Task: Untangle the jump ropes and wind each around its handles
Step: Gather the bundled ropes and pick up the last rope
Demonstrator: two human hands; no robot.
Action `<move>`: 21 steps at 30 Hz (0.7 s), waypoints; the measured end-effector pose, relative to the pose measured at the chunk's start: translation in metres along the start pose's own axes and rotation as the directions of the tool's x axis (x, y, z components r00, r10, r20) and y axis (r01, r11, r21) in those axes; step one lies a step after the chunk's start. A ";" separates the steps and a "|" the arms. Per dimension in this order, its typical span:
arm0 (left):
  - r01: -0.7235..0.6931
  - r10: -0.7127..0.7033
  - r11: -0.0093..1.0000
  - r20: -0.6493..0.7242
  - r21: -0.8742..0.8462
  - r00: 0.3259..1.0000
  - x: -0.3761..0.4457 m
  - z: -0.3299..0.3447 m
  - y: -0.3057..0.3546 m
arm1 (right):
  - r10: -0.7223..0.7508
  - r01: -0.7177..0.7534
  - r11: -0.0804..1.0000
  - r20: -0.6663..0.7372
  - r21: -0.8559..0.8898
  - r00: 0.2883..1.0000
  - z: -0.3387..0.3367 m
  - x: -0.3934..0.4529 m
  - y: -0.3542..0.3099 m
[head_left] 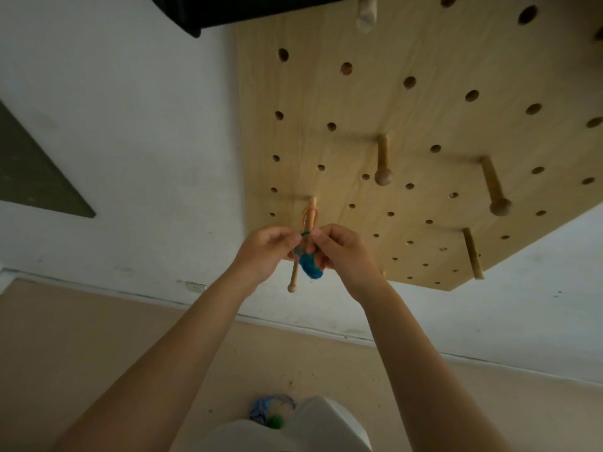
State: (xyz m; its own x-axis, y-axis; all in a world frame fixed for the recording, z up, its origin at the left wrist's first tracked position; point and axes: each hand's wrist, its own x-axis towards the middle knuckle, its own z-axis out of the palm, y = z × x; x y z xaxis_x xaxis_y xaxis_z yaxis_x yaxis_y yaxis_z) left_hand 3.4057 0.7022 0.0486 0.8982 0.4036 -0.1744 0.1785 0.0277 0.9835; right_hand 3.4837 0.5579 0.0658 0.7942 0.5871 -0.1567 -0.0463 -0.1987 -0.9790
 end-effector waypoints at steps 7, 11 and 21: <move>0.029 -0.024 0.999 -0.121 0.043 0.992 0.029 0.011 -0.005 | 0.134 -0.137 0.991 -0.219 -0.001 0.967 -0.012 0.028 0.023; 0.075 -0.076 0.997 -0.133 -0.015 0.988 0.047 0.017 -0.001 | 0.161 -0.143 0.985 -0.208 0.096 0.965 -0.007 0.047 0.024; 0.172 -0.163 0.984 -0.132 0.056 0.978 0.072 0.014 -0.003 | 0.188 -0.182 0.982 -0.279 0.049 0.942 0.004 0.076 0.025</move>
State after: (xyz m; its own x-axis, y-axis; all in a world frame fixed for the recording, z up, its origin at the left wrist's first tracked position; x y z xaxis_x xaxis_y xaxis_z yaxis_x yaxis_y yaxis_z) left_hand 3.4753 0.7183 0.0322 0.7959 0.5109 -0.3248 0.3523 0.0454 0.9348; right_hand 3.5405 0.6001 0.0291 0.9083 0.2964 -0.2952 -0.2192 -0.2636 -0.9394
